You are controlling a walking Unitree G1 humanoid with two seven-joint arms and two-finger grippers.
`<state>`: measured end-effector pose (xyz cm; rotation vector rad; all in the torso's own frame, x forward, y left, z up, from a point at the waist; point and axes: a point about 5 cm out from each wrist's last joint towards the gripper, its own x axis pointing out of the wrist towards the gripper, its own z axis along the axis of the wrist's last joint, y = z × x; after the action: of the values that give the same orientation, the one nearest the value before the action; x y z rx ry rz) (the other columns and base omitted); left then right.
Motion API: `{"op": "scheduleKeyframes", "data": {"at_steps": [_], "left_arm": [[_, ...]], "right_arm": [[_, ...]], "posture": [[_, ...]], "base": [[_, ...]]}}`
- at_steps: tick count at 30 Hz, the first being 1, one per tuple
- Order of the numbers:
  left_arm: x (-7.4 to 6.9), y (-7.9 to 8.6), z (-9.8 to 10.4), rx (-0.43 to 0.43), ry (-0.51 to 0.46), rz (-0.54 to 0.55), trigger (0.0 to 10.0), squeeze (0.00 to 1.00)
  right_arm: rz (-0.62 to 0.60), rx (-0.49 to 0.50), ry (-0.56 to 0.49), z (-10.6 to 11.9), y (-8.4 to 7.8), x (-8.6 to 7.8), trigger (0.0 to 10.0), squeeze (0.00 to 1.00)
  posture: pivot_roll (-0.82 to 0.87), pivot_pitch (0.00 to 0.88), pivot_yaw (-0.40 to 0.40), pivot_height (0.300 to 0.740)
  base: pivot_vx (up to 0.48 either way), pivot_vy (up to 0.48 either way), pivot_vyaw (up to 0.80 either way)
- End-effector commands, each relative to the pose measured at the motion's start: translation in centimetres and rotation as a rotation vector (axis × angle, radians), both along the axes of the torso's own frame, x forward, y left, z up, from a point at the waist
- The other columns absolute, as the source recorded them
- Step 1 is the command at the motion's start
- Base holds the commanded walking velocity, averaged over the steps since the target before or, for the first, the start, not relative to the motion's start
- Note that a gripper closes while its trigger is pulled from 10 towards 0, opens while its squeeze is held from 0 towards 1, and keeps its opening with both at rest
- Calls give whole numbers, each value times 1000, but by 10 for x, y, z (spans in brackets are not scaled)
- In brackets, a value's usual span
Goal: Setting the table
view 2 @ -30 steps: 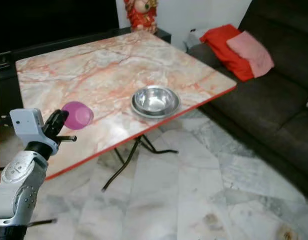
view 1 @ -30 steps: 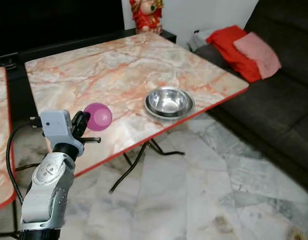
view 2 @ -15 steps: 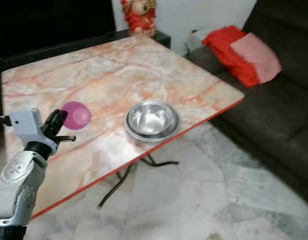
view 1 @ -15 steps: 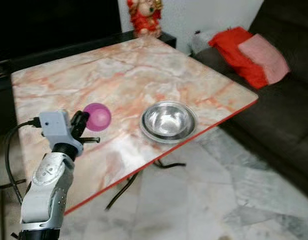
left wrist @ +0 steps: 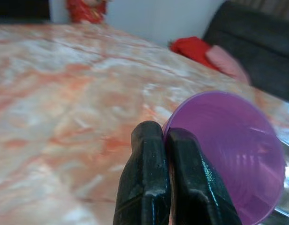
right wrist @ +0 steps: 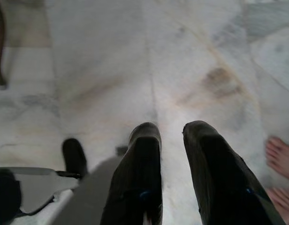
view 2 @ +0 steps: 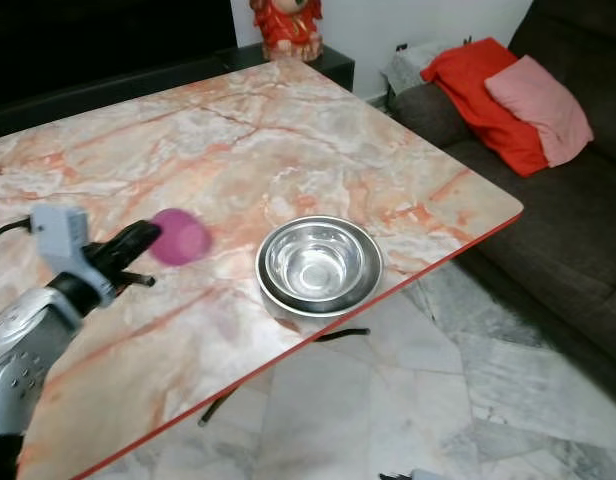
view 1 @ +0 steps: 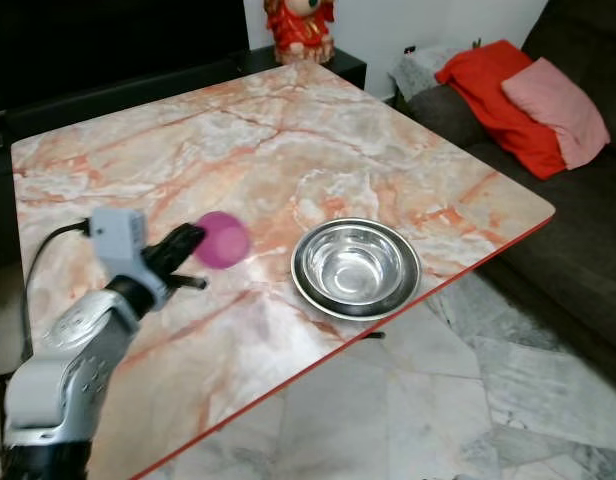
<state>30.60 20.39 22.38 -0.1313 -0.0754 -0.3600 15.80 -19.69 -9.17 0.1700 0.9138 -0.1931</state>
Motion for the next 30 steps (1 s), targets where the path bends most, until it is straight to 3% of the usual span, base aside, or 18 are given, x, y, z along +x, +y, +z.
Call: {"op": "scheduleKeyframes", "data": {"at_steps": [1,3,9,13,20,23,30], "left_arm": [[-1,4,13,42,-1,-11,10000,0],[-1,1,19,67,25,-62,10000,0],[6,-17,10,209,176,-141,10000,0],[12,-33,8,207,252,-228,10000,0],[25,-54,3,272,311,-303,10000,0],[33,-68,-8,306,358,-331,10000,0],[43,-72,-9,324,381,-331,10000,0]], "right_arm": [[-12,22,41,-5,5,-11,10000,0],[-15,22,42,-5,5,-11,10000,0],[-16,22,56,-7,5,-13,10000,0],[-22,26,58,-8,7,-15,10000,0],[-48,29,41,-7,8,-13,10000,0],[-53,26,43,-7,7,-14,10000,0],[-62,26,34,-6,7,-11,10000,0]], "posture": [[21,158,28,740],[19,144,31,740],[17,60,59,740],[9,21,76,740],[-9,68,93,740],[-5,78,89,740],[-13,108,95,740]], "base": [[0,0,0],[0,0,0],[0,0,0],[0,0,0],[0,0,0],[0,0,0],[0,0,0]]}}
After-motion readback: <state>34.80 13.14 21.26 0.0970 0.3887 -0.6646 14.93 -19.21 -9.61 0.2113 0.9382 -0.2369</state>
